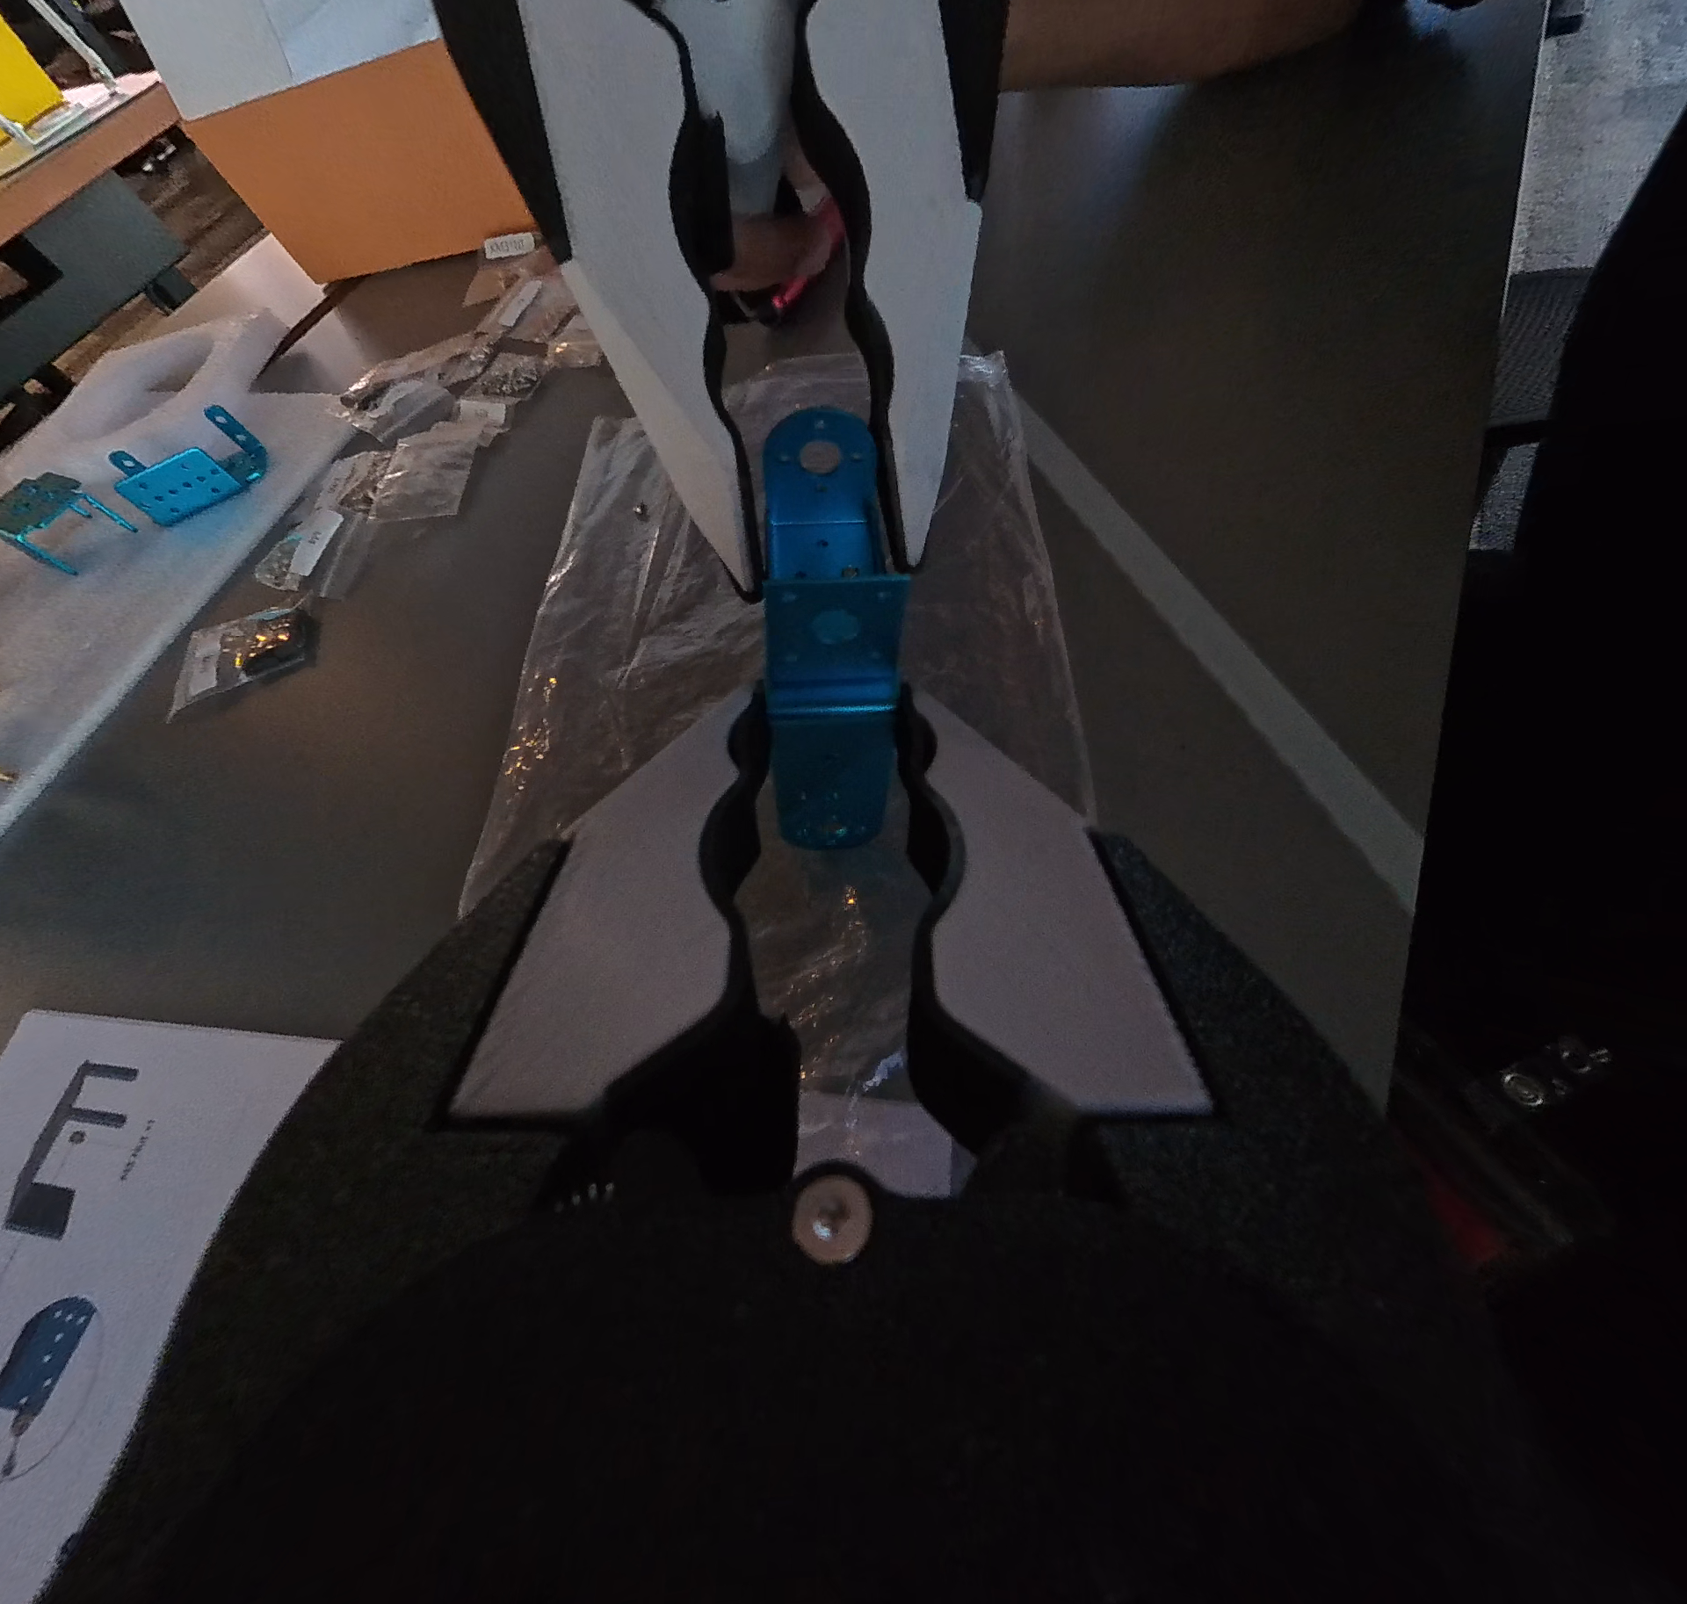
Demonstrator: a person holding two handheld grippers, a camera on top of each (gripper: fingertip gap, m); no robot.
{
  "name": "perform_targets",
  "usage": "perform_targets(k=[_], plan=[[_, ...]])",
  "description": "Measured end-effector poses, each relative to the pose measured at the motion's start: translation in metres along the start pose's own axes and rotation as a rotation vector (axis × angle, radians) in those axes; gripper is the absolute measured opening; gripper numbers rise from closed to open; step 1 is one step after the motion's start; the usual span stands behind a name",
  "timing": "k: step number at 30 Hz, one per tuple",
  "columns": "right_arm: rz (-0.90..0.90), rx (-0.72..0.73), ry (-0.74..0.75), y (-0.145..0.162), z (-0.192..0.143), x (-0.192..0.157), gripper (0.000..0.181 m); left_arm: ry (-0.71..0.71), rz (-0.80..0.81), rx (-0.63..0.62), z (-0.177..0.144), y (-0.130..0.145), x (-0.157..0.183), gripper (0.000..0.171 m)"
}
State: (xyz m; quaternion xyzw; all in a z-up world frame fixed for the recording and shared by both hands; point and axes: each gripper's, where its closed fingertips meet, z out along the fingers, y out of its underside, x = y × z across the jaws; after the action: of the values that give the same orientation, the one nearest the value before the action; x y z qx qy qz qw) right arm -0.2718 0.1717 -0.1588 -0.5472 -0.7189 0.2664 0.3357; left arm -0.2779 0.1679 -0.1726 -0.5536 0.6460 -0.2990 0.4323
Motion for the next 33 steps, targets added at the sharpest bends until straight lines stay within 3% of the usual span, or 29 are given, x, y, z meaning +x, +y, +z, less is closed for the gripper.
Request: perform_targets(k=[4, 8, 10, 14, 18, 23, 33], plan=[[0.043, 0.043, -0.044, -0.006, -0.01, -0.003, 0.036, -0.027, 0.054, 0.02, -0.004, -0.005, 0.002, 0.026], [0.219, 0.099, -0.157, -0.001, -0.041, 0.016, 0.034, -0.126, 0.112, 0.032, -0.038, -0.024, -0.005, 0.026], [0.264, -0.026, -0.2, 0.021, -0.038, 0.023, 0.033, -0.22, 0.135, -0.011, -0.062, -0.021, -0.016, 0.026], [0.133, -0.219, -0.232, 0.046, -0.006, 0.019, 0.013, -0.332, 0.073, -0.016, -0.09, -0.01, -0.038, 0.026], [0.084, -0.251, -0.289, 0.048, 0.014, 0.005, 0.012, -0.372, -0.004, 0.025, -0.087, -0.001, -0.048, 0.026], [0.025, -0.24, -0.217, 0.055, 0.021, 0.008, 0.01, -0.351, -0.007, -0.014, -0.071, 0.015, -0.04, 0.026], [-0.011, -0.251, -0.215, 0.055, 0.025, 0.004, 0.004, -0.331, 0.033, -0.041, -0.059, 0.012, -0.031, 0.026]])
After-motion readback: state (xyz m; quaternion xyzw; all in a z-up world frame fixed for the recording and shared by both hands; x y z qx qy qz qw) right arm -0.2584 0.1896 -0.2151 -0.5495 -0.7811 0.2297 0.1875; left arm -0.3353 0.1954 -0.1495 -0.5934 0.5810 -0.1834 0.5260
